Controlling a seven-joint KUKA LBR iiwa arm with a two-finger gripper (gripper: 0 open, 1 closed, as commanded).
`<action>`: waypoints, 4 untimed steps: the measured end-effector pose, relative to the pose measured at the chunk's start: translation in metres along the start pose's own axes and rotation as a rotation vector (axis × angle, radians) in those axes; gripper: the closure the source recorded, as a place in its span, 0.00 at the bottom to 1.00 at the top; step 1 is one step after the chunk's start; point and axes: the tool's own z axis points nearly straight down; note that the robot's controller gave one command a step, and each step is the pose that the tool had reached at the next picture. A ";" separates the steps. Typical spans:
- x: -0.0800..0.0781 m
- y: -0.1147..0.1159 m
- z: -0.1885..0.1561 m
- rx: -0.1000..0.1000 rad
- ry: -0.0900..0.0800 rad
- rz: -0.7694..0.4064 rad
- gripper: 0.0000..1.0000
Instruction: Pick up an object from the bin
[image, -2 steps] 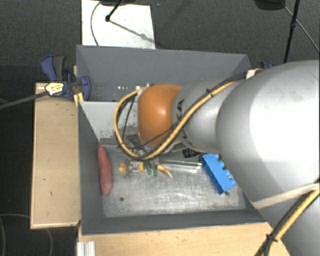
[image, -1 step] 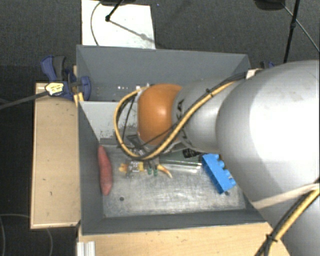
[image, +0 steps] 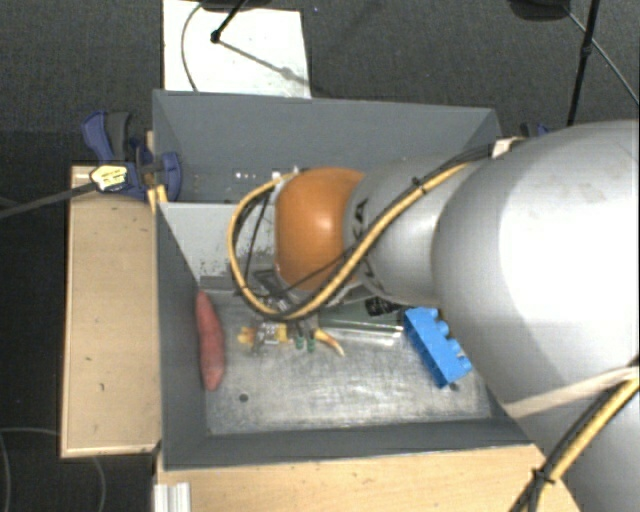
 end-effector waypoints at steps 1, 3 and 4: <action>0.053 0.011 0.001 0.003 -0.001 -0.157 1.00; 0.050 0.025 -0.124 0.004 0.002 -0.181 1.00; 0.050 0.025 -0.124 0.005 0.002 -0.181 1.00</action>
Offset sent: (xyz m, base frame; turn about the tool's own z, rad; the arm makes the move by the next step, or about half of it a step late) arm 0.0000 0.0000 0.0000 0.0000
